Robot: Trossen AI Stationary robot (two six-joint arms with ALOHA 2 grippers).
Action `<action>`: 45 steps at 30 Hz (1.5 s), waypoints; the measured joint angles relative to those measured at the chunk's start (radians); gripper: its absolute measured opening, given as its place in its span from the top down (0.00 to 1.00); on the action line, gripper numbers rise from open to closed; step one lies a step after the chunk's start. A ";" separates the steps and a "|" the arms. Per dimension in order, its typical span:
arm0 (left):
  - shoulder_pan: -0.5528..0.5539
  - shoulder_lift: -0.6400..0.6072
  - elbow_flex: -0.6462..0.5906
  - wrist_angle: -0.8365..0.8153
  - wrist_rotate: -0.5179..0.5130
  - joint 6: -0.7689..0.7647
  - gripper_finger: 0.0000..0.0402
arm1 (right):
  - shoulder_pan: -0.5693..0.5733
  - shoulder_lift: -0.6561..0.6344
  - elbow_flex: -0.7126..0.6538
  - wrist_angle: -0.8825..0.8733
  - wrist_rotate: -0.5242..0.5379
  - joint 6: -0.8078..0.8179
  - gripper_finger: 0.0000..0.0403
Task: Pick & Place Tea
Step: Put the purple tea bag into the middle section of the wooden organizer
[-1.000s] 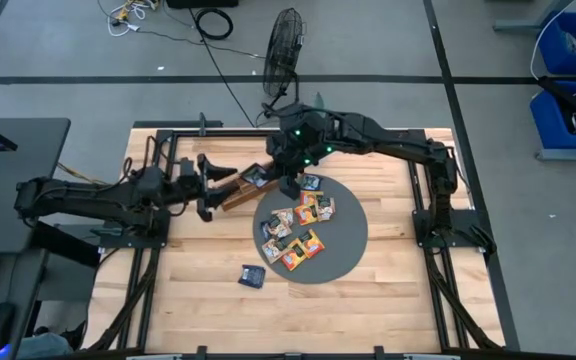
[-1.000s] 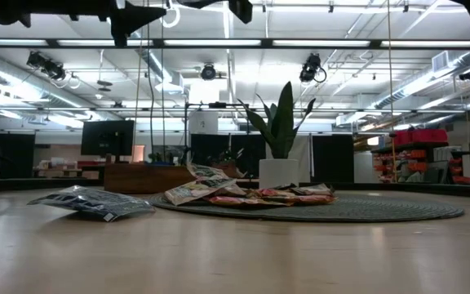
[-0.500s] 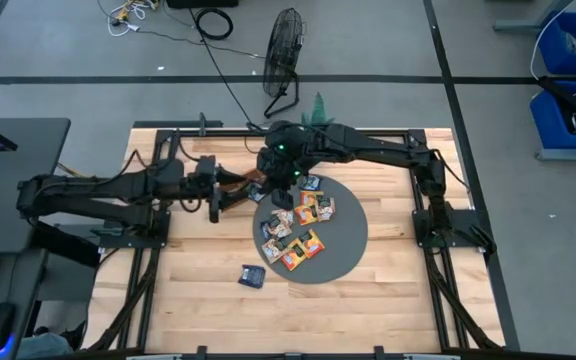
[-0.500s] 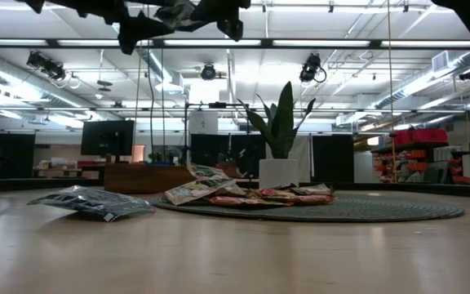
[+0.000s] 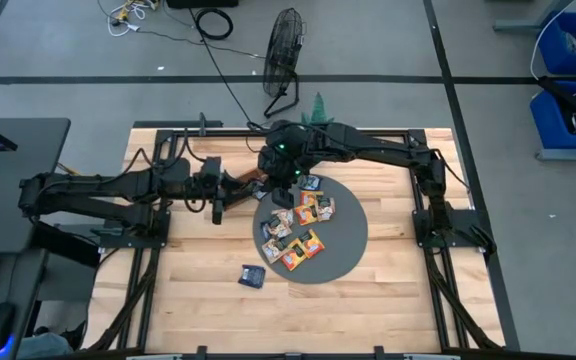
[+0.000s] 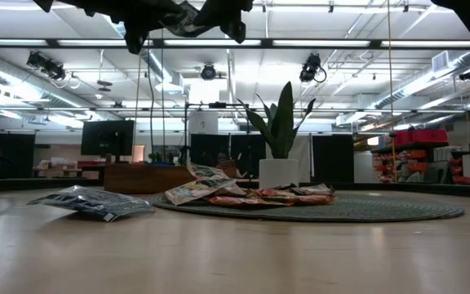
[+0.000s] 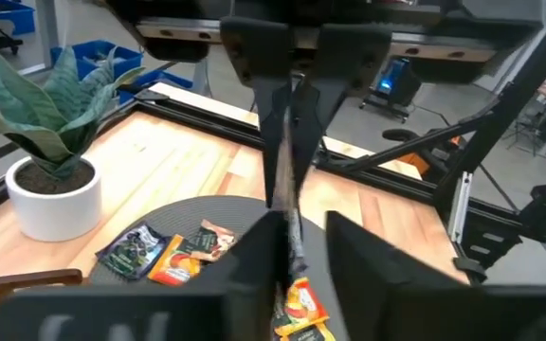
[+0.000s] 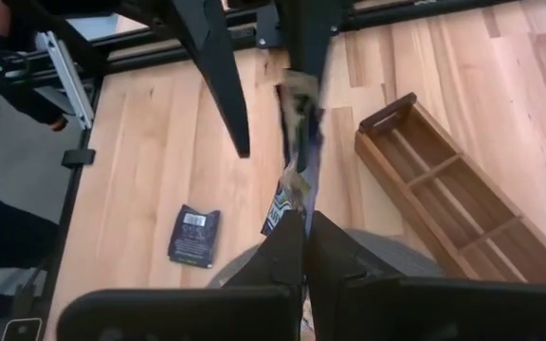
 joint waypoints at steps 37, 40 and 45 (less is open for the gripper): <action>0.326 0.318 -0.001 -0.221 -0.017 0.160 0.99 | 0.076 -0.127 0.000 -0.052 0.108 0.080 0.49; 0.356 0.364 -0.001 -0.224 0.018 0.194 0.99 | 0.078 -0.127 0.000 -0.038 0.107 0.085 0.50; 0.375 0.429 -0.001 -0.242 0.028 0.230 0.99 | 0.079 -0.127 0.000 -0.036 0.108 0.107 0.50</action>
